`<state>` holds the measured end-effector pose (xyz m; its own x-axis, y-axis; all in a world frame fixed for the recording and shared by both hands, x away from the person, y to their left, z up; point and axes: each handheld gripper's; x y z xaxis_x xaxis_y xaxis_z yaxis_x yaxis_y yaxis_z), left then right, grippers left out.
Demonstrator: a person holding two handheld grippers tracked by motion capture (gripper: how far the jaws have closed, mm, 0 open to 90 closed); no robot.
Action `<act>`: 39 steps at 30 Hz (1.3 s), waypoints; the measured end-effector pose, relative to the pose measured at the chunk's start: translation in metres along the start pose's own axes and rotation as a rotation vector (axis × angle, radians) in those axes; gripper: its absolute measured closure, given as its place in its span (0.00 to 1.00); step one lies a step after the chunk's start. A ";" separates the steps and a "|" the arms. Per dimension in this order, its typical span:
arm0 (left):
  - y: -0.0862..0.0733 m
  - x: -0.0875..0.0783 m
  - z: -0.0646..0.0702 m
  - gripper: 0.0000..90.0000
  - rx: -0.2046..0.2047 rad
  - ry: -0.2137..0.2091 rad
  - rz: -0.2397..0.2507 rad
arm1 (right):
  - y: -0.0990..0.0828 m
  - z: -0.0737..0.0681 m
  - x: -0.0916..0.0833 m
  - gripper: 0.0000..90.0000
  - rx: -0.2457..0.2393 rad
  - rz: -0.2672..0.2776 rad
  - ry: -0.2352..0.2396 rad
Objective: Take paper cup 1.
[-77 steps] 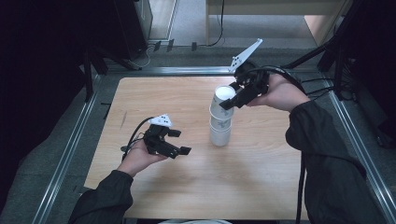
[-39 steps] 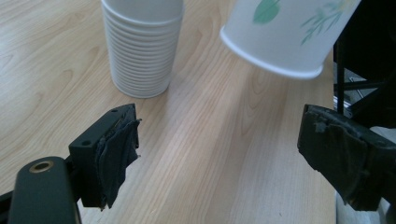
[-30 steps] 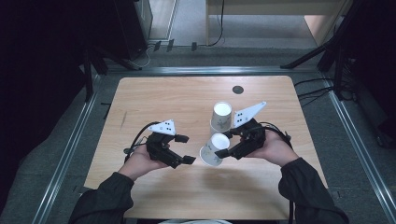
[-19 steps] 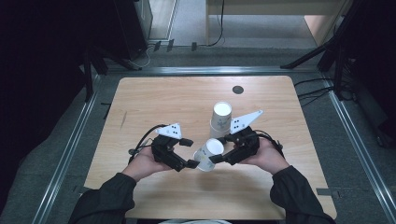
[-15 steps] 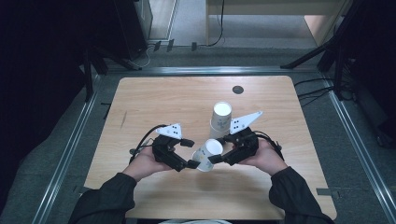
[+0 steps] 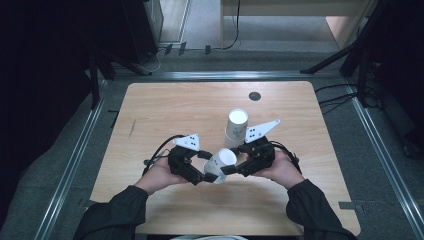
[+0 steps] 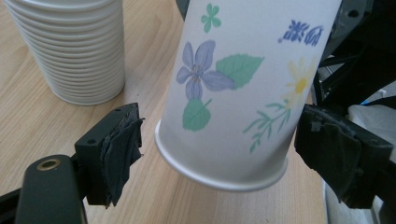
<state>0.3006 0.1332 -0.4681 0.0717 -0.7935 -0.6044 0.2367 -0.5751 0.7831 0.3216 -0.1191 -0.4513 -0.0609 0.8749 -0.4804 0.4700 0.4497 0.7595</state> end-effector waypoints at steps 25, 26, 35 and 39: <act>0.001 0.002 0.003 0.29 0.036 -0.013 0.000 | 0.002 0.000 0.005 0.39 0.024 0.029 0.014; 0.001 0.002 0.003 0.29 0.039 -0.014 0.001 | 0.002 0.000 0.005 0.39 0.022 0.030 0.013; 0.002 -0.002 0.003 0.29 0.046 -0.011 0.004 | 0.002 -0.001 0.004 0.36 0.010 0.034 0.017; 0.002 -0.009 0.002 0.29 0.038 -0.003 0.008 | 0.000 -0.001 0.002 0.32 0.000 0.031 -0.002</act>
Point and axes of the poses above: each handheld gripper's, and its own axes: x roughly forward along the jaws, y roughly out of its top, z roughly to its right, and after that the axes turned 8 degrees about x, right-handed
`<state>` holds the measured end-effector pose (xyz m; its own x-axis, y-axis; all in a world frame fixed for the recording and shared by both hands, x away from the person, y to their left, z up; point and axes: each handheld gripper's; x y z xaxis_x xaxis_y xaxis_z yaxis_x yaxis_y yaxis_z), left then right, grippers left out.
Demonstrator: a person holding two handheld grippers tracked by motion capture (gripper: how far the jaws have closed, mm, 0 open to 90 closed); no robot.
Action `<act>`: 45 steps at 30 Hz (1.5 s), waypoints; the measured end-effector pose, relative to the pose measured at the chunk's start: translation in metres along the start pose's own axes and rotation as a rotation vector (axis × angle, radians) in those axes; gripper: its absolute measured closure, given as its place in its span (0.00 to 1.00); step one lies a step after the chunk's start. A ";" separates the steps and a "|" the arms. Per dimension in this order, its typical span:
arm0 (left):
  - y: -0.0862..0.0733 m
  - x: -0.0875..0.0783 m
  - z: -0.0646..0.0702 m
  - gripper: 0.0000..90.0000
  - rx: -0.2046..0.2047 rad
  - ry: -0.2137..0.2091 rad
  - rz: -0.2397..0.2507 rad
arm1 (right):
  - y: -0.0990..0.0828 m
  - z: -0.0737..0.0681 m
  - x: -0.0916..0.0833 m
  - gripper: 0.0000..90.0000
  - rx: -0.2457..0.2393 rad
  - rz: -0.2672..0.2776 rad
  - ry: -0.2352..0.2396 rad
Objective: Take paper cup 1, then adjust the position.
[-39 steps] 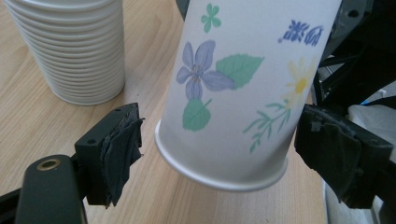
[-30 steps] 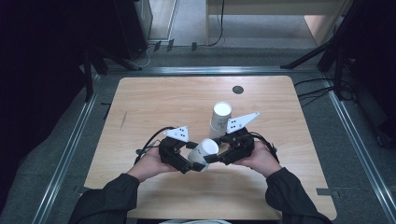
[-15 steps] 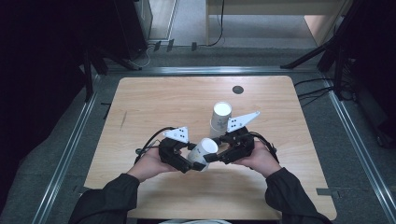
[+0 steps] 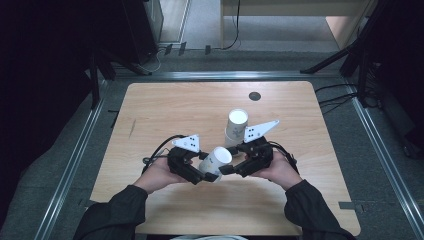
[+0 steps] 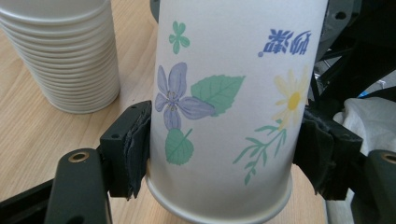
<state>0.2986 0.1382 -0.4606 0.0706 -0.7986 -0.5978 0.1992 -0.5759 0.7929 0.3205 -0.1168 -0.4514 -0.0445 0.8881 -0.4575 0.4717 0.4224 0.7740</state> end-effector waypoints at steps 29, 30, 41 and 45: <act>0.018 -0.012 -0.004 0.30 0.123 0.029 -0.229 | -0.026 -0.014 -0.013 0.33 -0.043 -0.035 -0.154; 0.020 -0.012 -0.005 0.30 0.130 0.031 -0.242 | -0.026 -0.014 -0.013 0.33 -0.040 -0.039 -0.151; 0.038 -0.011 -0.005 0.30 0.188 0.009 -0.333 | -0.025 -0.014 -0.008 0.31 -0.050 -0.044 -0.142; 0.036 -0.010 -0.002 0.30 0.203 0.013 -0.357 | -0.024 -0.013 -0.007 0.30 -0.048 -0.041 -0.138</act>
Point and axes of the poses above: each handheld gripper's, and its own axes: x roughly forward along the jaws, y roughly out of its top, z roughly to its right, and after that the axes turned 8 degrees about x, right-handed
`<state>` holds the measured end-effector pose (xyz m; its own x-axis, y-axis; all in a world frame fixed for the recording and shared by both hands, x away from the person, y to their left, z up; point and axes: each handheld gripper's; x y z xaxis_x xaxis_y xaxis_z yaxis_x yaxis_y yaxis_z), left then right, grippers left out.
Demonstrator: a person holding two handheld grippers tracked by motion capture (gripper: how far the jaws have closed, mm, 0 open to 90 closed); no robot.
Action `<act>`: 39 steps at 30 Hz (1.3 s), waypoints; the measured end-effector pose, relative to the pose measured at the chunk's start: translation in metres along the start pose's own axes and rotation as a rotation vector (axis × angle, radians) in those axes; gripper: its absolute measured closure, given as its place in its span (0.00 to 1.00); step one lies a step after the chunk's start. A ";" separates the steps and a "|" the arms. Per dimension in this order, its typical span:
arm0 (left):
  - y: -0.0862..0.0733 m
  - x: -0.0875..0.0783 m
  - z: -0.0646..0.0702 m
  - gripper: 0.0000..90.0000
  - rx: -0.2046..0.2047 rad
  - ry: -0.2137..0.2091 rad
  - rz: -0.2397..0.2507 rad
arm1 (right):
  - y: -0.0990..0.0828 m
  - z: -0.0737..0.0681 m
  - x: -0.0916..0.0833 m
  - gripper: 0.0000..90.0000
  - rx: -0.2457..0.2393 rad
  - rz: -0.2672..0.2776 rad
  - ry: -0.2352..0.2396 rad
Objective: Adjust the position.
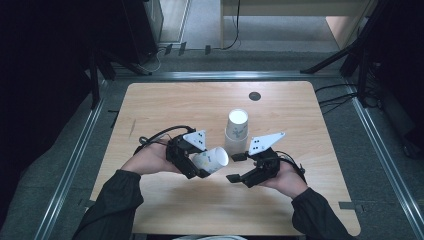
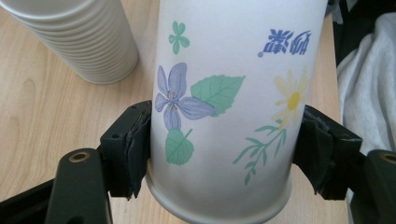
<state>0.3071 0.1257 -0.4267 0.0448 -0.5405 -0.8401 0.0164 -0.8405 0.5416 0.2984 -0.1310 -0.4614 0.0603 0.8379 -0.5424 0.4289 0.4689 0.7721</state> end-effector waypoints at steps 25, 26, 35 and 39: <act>0.016 0.013 0.008 0.30 0.099 0.003 -0.233 | 0.016 -0.007 0.025 0.28 -0.068 0.038 0.028; 0.015 0.013 0.008 0.30 0.090 0.004 -0.236 | 0.016 -0.007 0.026 0.28 -0.061 0.032 0.034; 0.016 0.016 0.008 0.29 0.088 -0.011 -0.227 | 0.017 -0.009 0.032 0.29 -0.057 0.020 0.038; 0.016 0.016 0.008 0.29 0.090 -0.018 -0.218 | 0.017 -0.010 0.035 0.31 -0.062 0.014 0.041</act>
Point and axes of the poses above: each handheld gripper's, and its own axes: x roughly forward along the jaws, y roughly out of its top, z roughly to its right, and after that the axes turned 8 degrees about x, right-handed
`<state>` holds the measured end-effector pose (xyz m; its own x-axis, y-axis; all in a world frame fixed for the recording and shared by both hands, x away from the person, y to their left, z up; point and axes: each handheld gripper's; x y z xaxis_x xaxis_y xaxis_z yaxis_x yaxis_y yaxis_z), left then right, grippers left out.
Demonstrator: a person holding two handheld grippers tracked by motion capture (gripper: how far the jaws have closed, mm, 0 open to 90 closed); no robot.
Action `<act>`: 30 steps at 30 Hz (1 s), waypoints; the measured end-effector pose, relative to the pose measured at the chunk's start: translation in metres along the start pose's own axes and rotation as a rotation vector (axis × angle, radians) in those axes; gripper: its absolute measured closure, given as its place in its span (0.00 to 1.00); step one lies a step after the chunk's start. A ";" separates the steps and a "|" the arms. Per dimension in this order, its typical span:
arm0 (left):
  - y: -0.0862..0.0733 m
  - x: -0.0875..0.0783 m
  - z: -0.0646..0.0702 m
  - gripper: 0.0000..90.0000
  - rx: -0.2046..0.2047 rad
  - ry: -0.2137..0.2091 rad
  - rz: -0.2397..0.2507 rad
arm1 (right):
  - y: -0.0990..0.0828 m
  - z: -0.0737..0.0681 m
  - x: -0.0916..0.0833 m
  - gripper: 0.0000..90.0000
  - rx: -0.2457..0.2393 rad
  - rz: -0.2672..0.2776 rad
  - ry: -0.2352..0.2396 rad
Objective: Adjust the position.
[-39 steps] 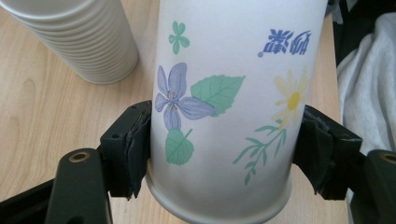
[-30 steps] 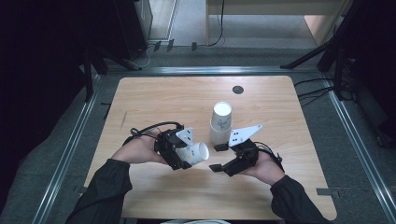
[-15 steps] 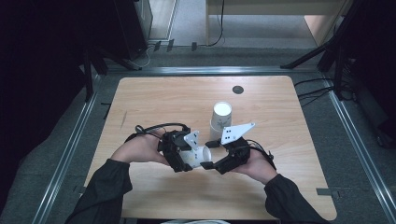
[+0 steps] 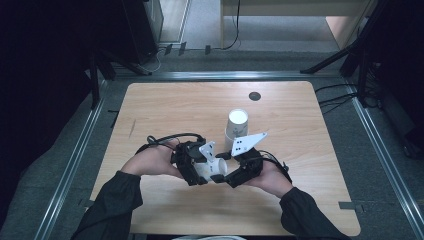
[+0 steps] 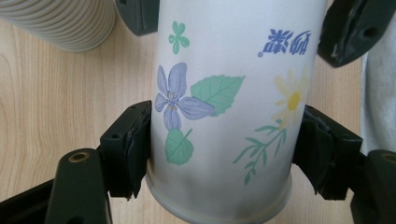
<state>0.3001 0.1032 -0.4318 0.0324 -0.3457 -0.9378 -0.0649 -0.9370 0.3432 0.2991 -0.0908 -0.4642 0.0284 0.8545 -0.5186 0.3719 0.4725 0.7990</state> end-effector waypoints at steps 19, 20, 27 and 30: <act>-0.004 -0.002 -0.002 0.15 -0.024 -0.006 0.071 | 0.001 0.001 -0.001 0.38 -0.001 -0.008 -0.008; -0.005 -0.003 -0.003 0.13 -0.033 -0.002 0.083 | 0.002 0.001 -0.002 0.38 0.006 -0.005 -0.009; -0.013 -0.005 -0.009 0.00 -0.089 0.019 0.149 | 0.001 0.003 -0.010 0.38 0.015 0.010 -0.016; -0.019 -0.007 -0.009 0.00 -0.104 0.017 0.176 | 0.001 0.004 -0.013 0.38 0.015 0.015 -0.016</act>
<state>0.3106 0.1229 -0.4315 0.0463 -0.5049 -0.8620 0.0328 -0.8617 0.5064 0.3030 -0.1023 -0.4579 0.0484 0.8579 -0.5115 0.3856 0.4563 0.8019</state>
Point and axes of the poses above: each handheld gripper's, and its own axes: x roughly forward along the jaws, y roughly out of its top, z roughly to its right, and after that the axes turned 8 degrees about x, right-handed
